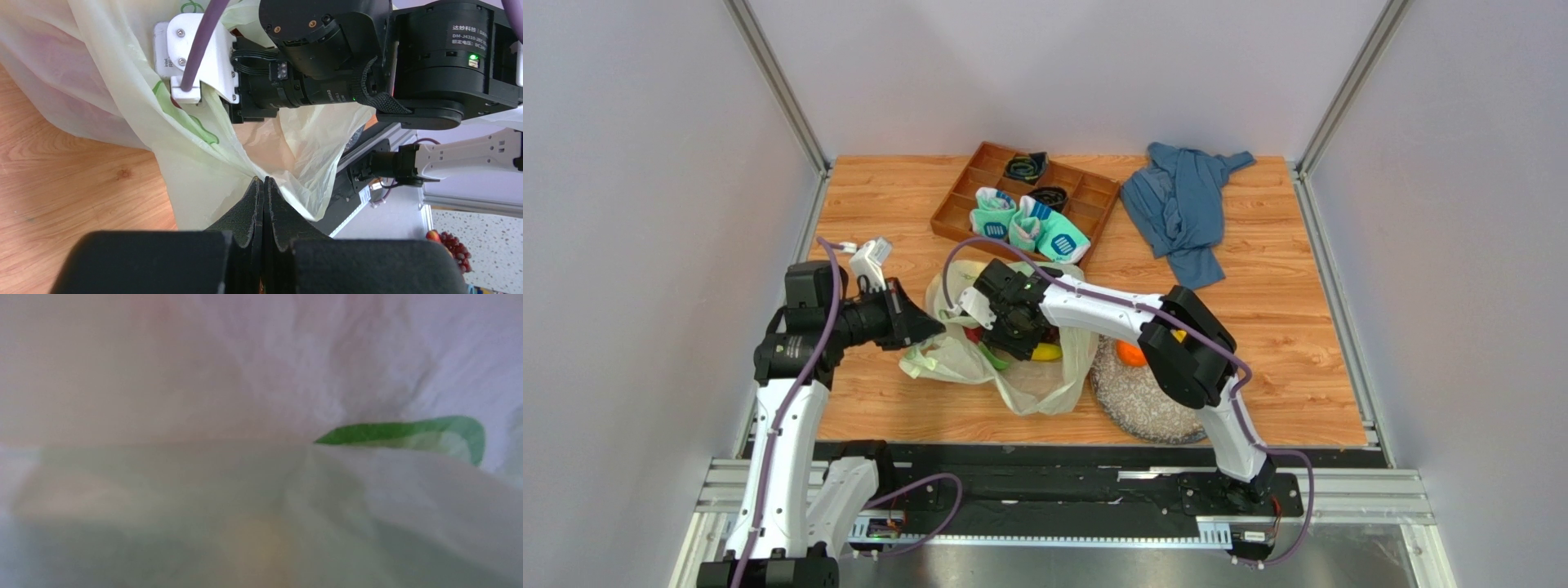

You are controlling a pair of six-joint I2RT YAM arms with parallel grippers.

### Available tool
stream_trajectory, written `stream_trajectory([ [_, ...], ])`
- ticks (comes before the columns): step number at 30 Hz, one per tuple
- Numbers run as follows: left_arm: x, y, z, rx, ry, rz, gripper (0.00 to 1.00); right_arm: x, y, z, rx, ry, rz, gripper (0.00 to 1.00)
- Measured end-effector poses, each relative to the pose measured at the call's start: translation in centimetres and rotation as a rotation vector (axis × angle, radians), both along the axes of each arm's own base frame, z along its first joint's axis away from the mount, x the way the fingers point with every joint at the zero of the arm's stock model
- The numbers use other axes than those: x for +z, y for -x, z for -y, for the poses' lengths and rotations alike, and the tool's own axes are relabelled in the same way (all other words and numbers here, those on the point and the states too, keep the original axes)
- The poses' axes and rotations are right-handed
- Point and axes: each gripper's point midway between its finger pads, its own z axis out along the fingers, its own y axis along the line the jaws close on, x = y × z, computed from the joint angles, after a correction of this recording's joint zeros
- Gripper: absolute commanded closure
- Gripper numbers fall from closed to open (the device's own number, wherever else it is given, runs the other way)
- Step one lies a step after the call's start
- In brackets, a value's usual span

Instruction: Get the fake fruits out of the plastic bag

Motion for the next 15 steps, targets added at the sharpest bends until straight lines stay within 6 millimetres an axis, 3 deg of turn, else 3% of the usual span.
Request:
stream_trajectory([
  [4,0.0,0.0,0.0,0.000,0.001,-0.001,1.00,0.7,-0.9,-0.1,0.001,0.011,0.044,0.81],
  [8,-0.2,-0.3,0.0,0.000,0.002,-0.008,1.00,3.2,-1.2,-0.4,-0.002,-0.017,0.043,0.81],
  [11,-0.1,-0.9,0.0,0.000,0.005,-0.016,1.00,7.6,-0.7,-0.7,0.006,-0.078,0.038,0.81],
  [15,0.8,-2.1,-0.1,0.000,0.005,-0.006,1.00,15.1,1.6,0.2,0.044,-0.203,0.046,0.81],
])
